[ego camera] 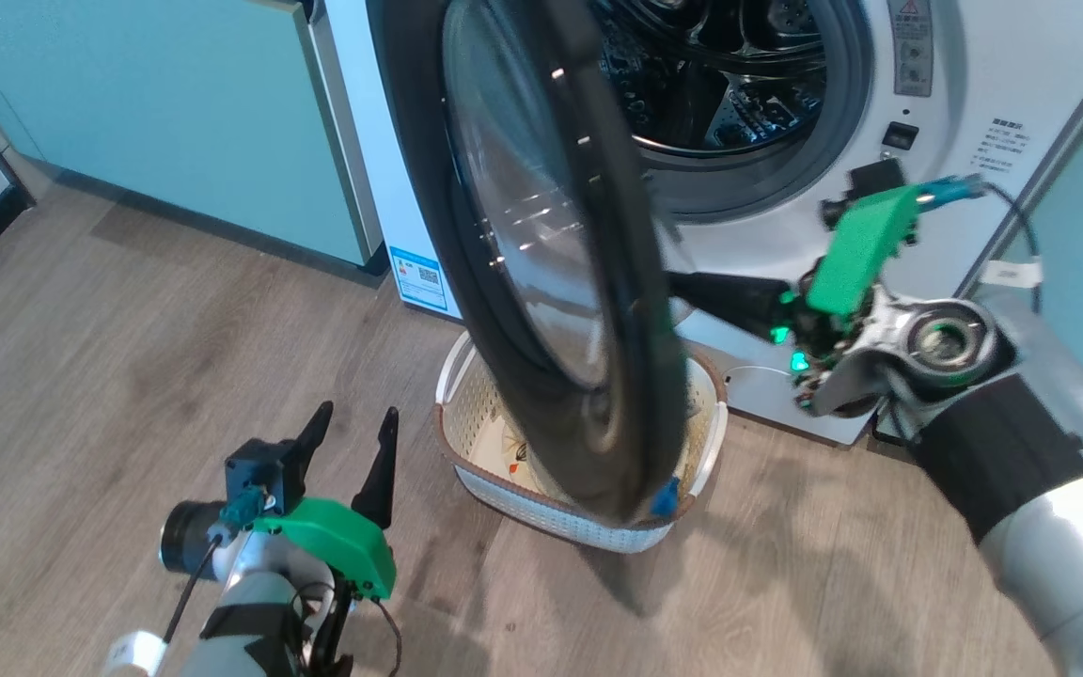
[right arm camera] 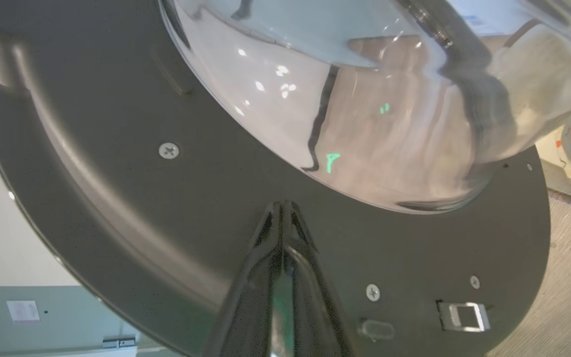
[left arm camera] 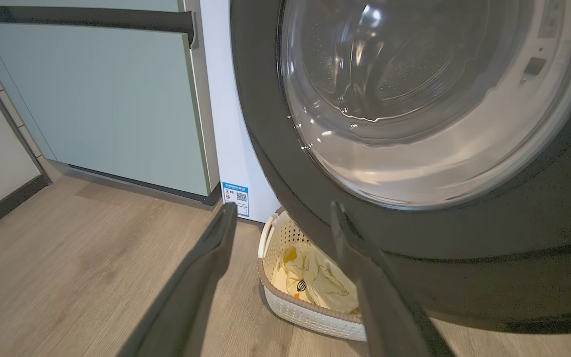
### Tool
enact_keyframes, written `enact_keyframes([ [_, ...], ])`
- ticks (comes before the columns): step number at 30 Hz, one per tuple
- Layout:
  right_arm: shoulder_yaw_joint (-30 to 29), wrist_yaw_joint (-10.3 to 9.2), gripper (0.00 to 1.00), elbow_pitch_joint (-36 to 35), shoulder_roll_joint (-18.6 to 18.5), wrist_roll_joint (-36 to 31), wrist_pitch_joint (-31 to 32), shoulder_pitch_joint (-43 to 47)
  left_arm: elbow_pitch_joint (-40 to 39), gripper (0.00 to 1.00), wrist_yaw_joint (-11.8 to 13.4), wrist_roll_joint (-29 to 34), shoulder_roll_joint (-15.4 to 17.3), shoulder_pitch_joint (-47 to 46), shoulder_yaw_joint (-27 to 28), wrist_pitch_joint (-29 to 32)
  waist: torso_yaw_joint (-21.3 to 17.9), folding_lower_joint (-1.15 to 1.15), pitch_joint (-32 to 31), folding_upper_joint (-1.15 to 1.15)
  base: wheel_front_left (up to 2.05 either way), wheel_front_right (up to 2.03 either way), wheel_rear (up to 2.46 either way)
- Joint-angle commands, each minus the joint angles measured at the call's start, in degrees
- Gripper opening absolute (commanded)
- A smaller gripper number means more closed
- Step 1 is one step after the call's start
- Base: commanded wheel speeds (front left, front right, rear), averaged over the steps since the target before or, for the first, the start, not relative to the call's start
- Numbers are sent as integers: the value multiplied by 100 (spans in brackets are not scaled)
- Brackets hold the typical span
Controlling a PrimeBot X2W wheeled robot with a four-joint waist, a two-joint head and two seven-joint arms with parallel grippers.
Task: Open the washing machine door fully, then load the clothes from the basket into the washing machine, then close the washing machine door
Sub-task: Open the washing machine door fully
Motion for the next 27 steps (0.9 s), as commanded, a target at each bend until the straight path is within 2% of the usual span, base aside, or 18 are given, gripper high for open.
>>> enact_keyframes([
  [1, 100, -14, 0, -269, 138, 122, -63, -69, -163, 100, -14, 55, 107, -151, 209, -36, -7, 0, 6, 0, 0, 0, 0],
  [10, 749, -14, 0, -464, 139, 717, -401, -149, -125, 100, -39, 68, 107, -184, 240, -36, -5, 0, -28, 0, 0, 0, 0],
  [16, 627, -14, 0, -412, 140, 769, -771, -160, -117, 100, -44, 127, 109, -149, 312, -36, -48, 0, -98, 0, 0, 0, 0],
  [17, 548, -14, 16, -399, 139, 757, -842, -134, -109, 100, -45, 143, 116, -137, 332, -36, -63, 0, -122, 0, 0, 0, 0],
  [18, 472, -14, 41, -403, 128, 720, -921, -105, -98, 100, -47, 153, 124, -125, 355, -36, -82, 0, -148, 0, 0, 0, 0],
  [19, 472, -14, 41, -403, 128, 720, -921, -105, -98, 100, -47, 153, 124, -125, 355, -36, -82, 0, -148, 0, 0, 0, 0],
  [20, 389, -14, 79, -416, 106, 688, -1004, -62, -88, 100, -50, 159, 137, -115, 379, -36, -104, 0, -165, 0, 0, 0, 0],
  [21, 306, -14, 100, -444, 73, 648, -1090, -17, -81, 100, -53, 162, 152, -111, 403, -36, -129, 0, -178, 0, 0, 0, 0],
  [27, -209, -14, 100, -802, -231, 244, -1858, 480, -68, 100, -95, 73, 292, -106, 562, -36, -370, 0, -275, 0, 0, 0, 0],
])
